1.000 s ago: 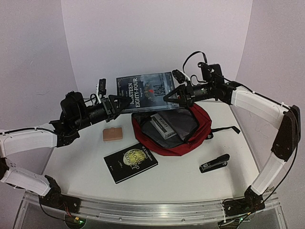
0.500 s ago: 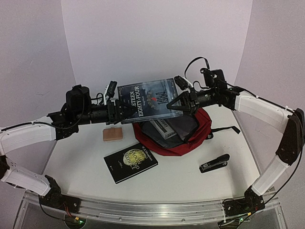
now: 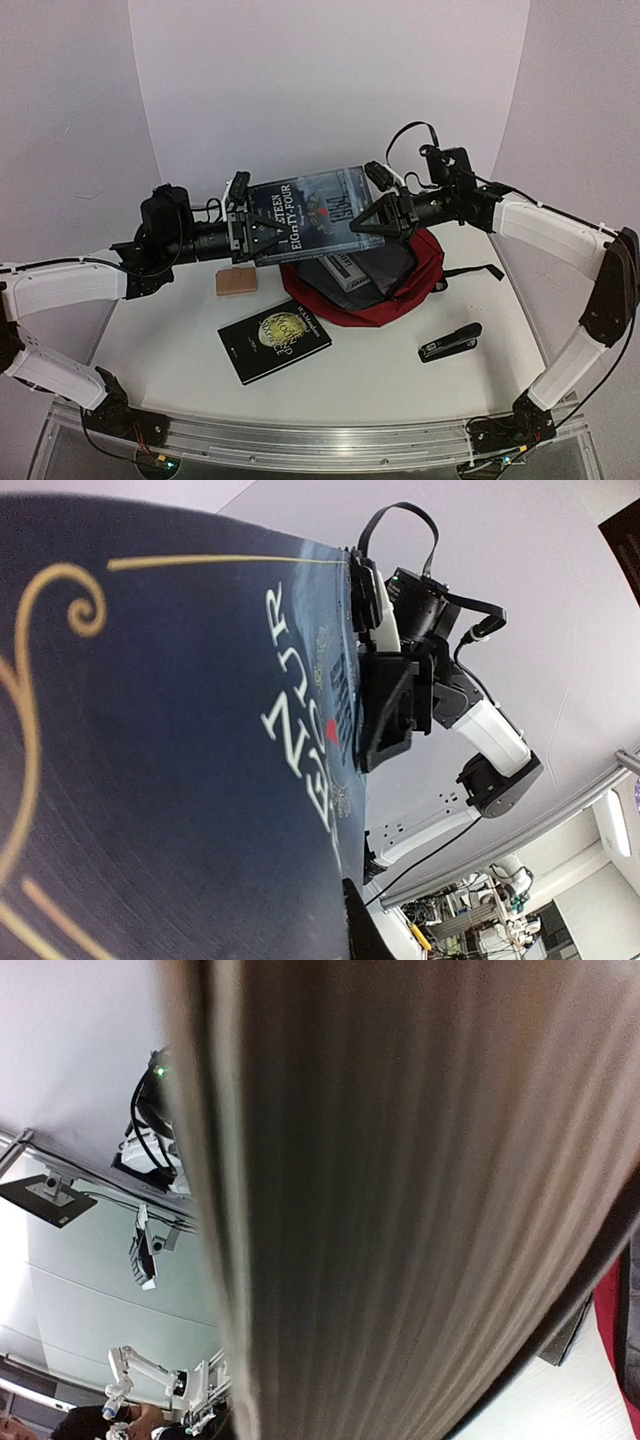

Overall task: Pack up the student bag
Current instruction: Pick up the book from the center of the board, then place the book in the student bag.

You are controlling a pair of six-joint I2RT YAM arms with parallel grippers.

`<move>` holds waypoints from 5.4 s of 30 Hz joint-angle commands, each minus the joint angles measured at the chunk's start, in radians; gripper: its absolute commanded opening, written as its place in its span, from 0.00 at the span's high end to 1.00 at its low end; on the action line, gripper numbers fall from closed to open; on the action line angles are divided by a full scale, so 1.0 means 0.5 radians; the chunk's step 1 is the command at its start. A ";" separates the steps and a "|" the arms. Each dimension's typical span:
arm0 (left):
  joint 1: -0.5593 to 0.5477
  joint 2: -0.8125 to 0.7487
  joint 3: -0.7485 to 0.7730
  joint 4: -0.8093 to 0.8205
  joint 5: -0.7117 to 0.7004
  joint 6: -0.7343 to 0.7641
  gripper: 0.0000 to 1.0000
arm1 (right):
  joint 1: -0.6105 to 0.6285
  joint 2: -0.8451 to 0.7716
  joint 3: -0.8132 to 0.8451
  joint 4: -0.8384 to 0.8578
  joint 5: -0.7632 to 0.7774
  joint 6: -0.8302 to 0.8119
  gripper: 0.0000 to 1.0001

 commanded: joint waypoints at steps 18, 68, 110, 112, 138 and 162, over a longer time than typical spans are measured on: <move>0.024 -0.550 -0.394 -0.256 -1.114 -0.350 1.00 | 0.279 0.842 0.803 -0.722 2.508 -1.284 0.47; 0.024 0.542 -0.230 0.674 -0.654 -0.536 1.00 | 0.272 0.878 1.122 -0.796 2.459 -1.264 1.00; 0.012 1.442 0.541 0.805 -0.502 -0.614 1.00 | 0.273 0.797 1.177 -0.878 2.148 -1.129 1.00; 0.012 1.501 0.614 0.832 -0.482 -0.609 1.00 | 0.273 0.808 1.177 -0.880 2.118 -1.112 1.00; -0.061 1.376 0.763 -0.230 -0.828 -0.615 0.26 | 0.236 0.863 1.187 -0.899 2.076 -1.096 1.00; -0.047 1.891 1.400 -0.173 -0.592 -0.526 0.54 | 0.101 0.943 1.217 -0.898 2.031 -1.065 1.00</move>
